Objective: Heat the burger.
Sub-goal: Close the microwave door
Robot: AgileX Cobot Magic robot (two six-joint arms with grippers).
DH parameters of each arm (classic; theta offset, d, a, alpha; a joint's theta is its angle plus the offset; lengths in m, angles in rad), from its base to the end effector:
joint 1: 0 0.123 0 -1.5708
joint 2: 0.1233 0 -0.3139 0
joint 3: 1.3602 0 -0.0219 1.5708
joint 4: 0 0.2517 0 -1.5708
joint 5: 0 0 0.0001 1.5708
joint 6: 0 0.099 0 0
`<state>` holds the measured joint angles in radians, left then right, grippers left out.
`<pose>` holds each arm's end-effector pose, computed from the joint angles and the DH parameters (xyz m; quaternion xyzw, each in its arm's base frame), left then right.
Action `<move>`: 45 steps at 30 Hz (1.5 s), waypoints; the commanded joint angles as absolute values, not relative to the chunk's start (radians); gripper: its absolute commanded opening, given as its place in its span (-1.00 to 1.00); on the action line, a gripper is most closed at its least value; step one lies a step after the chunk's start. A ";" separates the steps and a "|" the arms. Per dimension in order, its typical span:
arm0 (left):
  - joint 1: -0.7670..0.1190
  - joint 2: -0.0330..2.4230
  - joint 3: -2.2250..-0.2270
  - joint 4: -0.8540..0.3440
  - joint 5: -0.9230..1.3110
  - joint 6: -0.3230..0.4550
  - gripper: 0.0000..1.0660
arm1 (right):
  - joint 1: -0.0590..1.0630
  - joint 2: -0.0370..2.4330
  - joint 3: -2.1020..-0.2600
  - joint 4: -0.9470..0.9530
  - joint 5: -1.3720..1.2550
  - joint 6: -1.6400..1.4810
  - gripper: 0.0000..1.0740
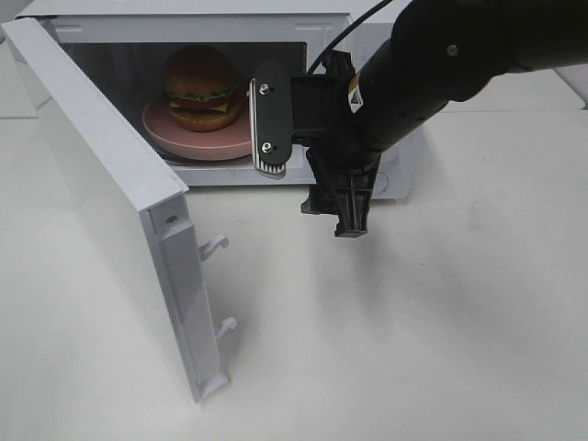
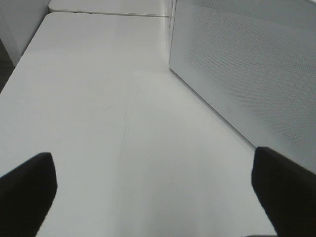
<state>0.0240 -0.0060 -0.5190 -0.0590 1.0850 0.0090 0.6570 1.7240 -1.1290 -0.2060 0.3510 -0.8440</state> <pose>-0.0302 -0.0059 0.2773 -0.0045 0.8526 -0.0208 0.5221 0.3062 0.2273 0.2474 -0.6930 0.6285 -0.0989 0.3390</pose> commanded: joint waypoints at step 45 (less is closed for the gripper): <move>0.020 -0.021 -0.517 -0.056 1.072 0.009 0.88 | 0.660 1.028 -0.655 -0.143 0.505 -0.318 0.42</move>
<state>0.0240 -0.0060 -0.5190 -0.0590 1.0850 0.0090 0.6570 1.0550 -0.6600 -0.1490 0.4710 -0.3660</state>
